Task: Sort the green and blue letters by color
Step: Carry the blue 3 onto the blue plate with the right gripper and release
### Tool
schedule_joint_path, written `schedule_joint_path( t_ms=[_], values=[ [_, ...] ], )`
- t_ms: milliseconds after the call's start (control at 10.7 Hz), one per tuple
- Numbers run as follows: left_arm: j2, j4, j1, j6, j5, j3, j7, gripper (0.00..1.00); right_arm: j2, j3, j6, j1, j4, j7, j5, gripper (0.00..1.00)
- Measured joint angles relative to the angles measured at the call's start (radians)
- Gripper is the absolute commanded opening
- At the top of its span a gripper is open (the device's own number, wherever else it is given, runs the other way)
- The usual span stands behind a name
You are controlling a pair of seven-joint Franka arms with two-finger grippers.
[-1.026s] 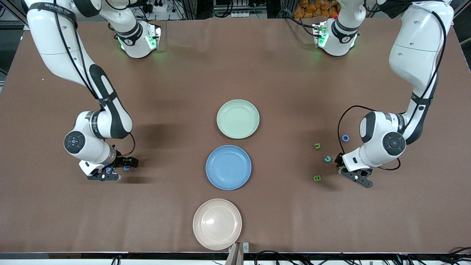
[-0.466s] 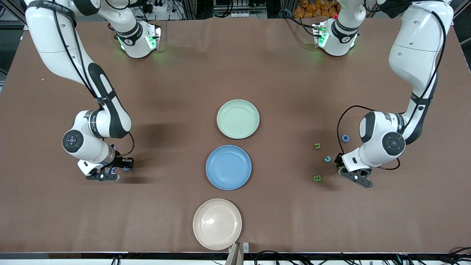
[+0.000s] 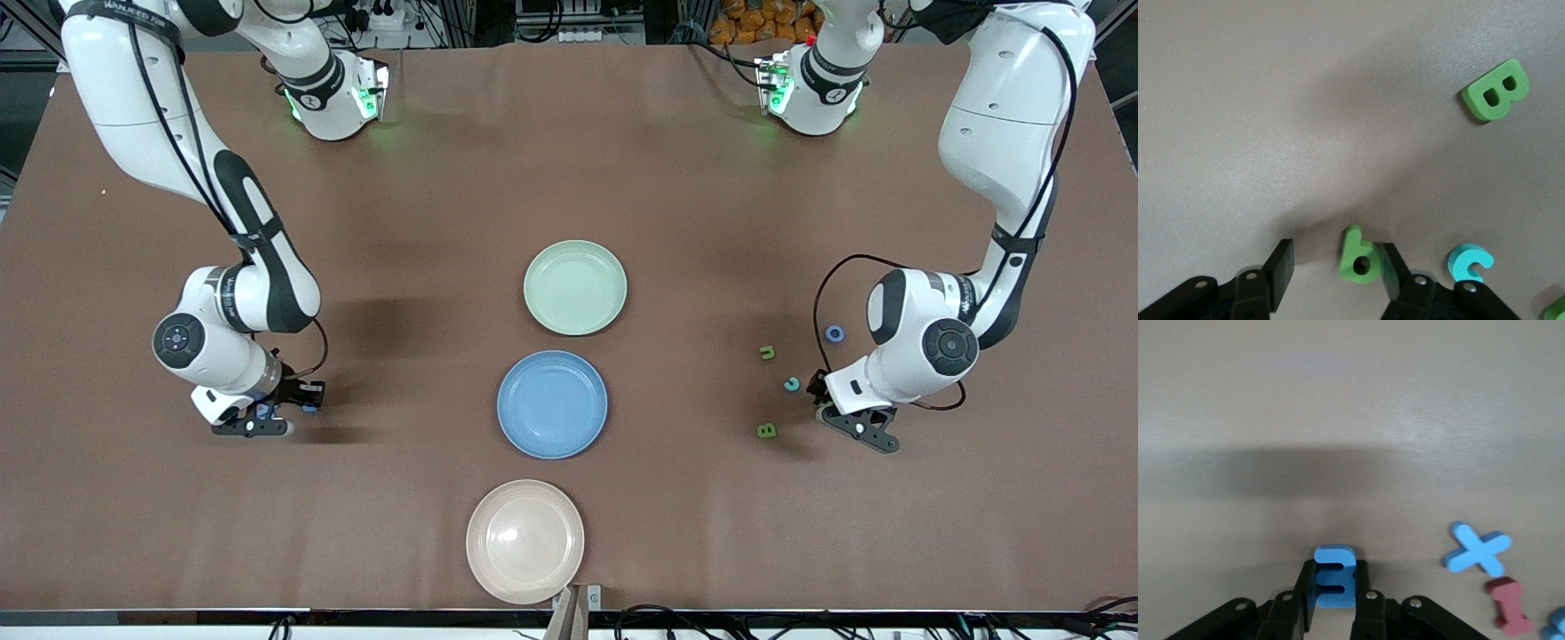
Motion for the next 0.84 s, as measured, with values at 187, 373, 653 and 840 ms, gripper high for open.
schedule_joint_path(
  t_ms=[187,373,653,840],
  values=[
    [0.0,-0.002,0.0,0.0,0.0,0.0,-0.02,0.61,-0.009,0.015,-0.009,0.003,0.003,0.008,0.0,0.13],
    [0.002,-0.009,-0.001,0.0,0.0,-0.001,-0.025,0.61,-0.033,0.021,-0.037,0.018,0.011,0.063,0.001,0.13],
    [0.002,-0.009,0.0,0.001,0.0,-0.001,-0.026,0.49,-0.06,0.027,-0.05,0.105,0.04,0.216,0.013,0.13],
    [0.002,-0.008,0.0,0.001,-0.001,-0.001,-0.027,0.45,-0.062,0.03,-0.05,0.192,0.075,0.268,0.106,0.13]
  ],
)
